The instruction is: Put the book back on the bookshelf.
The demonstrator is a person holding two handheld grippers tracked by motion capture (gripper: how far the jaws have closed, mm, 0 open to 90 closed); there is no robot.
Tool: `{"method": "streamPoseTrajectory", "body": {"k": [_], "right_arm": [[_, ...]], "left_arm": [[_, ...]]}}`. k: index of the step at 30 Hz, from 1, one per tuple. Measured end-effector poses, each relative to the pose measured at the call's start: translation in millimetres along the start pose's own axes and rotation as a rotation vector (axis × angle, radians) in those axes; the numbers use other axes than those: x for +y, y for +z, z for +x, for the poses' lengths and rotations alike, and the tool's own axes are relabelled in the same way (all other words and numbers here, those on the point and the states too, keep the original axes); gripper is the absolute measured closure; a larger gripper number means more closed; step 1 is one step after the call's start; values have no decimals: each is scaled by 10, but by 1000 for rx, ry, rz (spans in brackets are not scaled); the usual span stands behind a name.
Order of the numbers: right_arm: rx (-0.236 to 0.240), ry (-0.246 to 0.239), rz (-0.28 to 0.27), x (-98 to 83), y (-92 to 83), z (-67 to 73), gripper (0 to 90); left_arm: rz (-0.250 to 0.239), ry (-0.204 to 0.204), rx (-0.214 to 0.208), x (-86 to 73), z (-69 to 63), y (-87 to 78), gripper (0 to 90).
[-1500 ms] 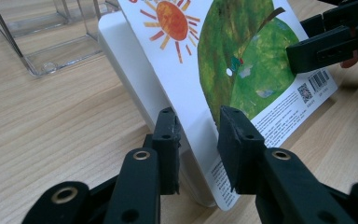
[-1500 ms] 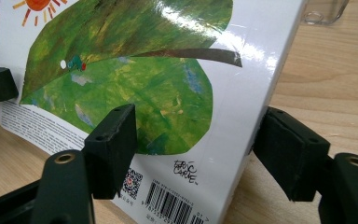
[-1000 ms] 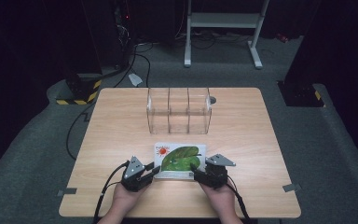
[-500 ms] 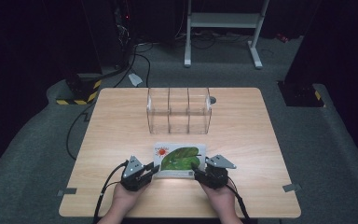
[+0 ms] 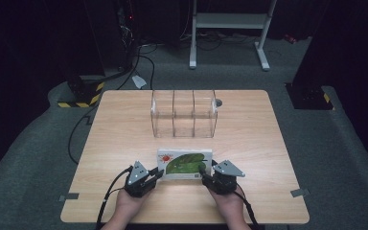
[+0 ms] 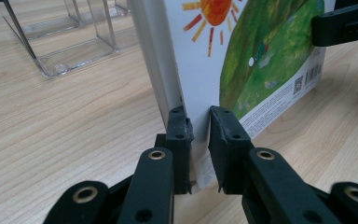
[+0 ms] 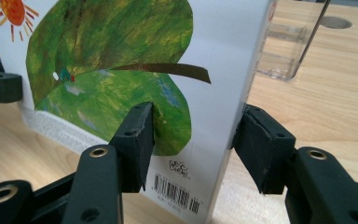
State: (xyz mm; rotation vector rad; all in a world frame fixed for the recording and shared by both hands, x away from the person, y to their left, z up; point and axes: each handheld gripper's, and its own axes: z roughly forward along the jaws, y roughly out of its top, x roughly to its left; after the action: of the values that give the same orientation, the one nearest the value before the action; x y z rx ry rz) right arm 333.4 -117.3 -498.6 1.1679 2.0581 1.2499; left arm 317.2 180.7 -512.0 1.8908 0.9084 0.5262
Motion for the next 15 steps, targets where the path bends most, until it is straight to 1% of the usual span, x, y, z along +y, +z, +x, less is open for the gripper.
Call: {"method": "streamPoseTrajectory", "body": {"k": [2,6,8,10,11,12,13,14,15], "right_arm": [[6,-12,-12,-27,-28,7,475],[22,-16,-16,-60,-98,29,469],[30,-29,-17,-75,-128,36,461],[37,-32,-18,-83,-144,42,454],[40,-32,-17,-87,-152,44,453],[44,-39,-18,-90,-160,46,450],[46,-40,-17,-93,-167,49,444],[49,-41,-18,-94,-174,50,436],[52,-40,-18,-95,-181,50,424]], "left_arm": [[4,13,3,-9,-14,-16,765],[19,15,-11,-36,-64,-44,732],[32,20,-13,-44,-84,-50,698],[37,19,-14,-49,-91,-60,682],[35,10,-16,-51,-93,-66,669],[36,5,-17,-53,-86,-79,644],[33,-8,-20,-55,-79,-93,616],[32,-25,-24,-56,-73,-105,584],[31,-27,-18,-50,-54,-116,536]]}}
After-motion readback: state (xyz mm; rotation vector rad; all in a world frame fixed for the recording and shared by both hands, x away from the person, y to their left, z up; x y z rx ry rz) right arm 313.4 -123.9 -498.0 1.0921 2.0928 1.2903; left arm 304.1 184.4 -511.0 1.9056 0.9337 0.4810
